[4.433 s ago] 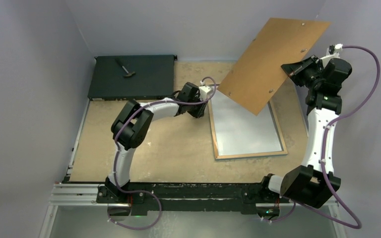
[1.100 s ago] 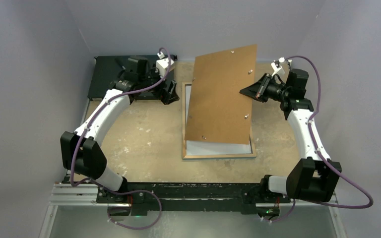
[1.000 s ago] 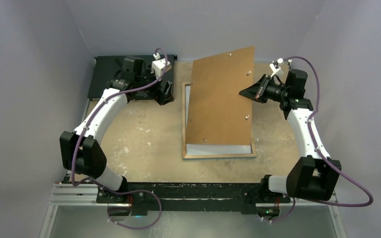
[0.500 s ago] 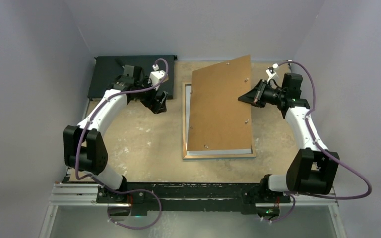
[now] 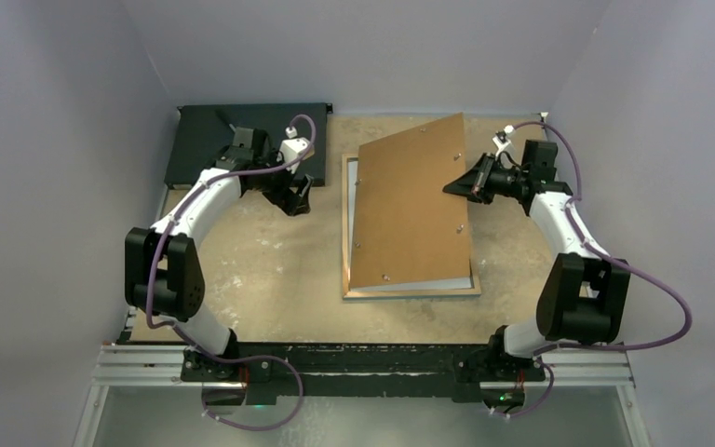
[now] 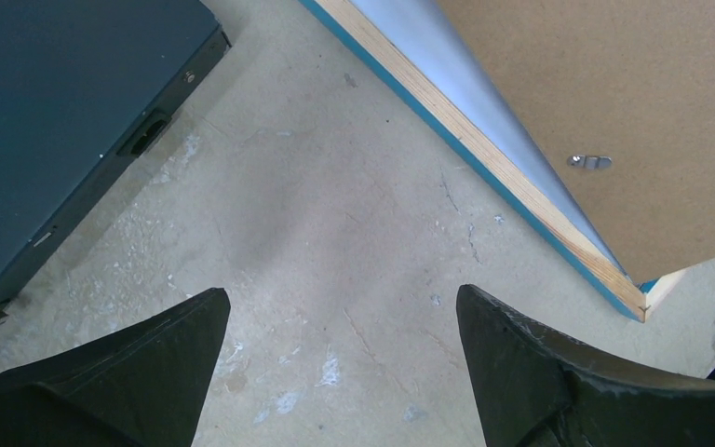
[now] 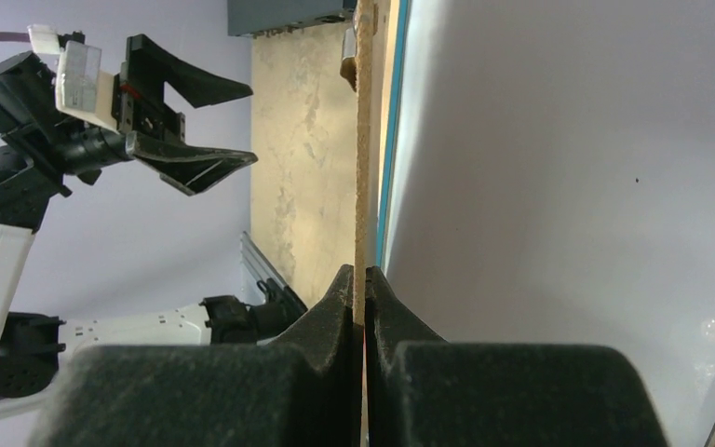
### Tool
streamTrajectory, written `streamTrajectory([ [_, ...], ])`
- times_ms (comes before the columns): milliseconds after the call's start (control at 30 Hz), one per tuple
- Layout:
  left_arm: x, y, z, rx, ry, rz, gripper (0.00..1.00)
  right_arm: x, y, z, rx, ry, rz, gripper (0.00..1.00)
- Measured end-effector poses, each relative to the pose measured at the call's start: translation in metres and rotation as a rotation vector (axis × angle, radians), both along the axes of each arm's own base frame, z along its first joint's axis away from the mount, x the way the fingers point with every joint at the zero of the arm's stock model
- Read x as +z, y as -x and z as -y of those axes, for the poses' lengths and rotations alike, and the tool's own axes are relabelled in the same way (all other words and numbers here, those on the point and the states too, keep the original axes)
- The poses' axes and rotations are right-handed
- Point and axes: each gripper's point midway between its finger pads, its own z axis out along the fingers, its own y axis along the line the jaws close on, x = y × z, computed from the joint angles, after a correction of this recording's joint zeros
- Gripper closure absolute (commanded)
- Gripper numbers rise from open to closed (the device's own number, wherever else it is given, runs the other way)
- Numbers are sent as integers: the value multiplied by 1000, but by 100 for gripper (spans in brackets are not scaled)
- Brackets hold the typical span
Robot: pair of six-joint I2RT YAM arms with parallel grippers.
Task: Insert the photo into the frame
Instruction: Place the photo frame item in the photo frame.
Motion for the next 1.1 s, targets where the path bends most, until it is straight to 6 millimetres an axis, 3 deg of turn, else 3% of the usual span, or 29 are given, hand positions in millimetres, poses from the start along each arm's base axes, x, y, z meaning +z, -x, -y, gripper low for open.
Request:
streamTrajectory([
  [367,-25,-7,0,38,15,-63,15,-13,-7,-5,29,-14,-11,100],
  [567,-27,-9,1,41,18,-55,16,-36,-13,-4,36,-14,-77,100],
  [767,-34,-9,1,49,22,-56,18,-38,-21,-3,53,-9,-75,100],
  [1100,-65,-2,3,51,30,-114,24,-53,-27,-3,65,-15,-111,100],
])
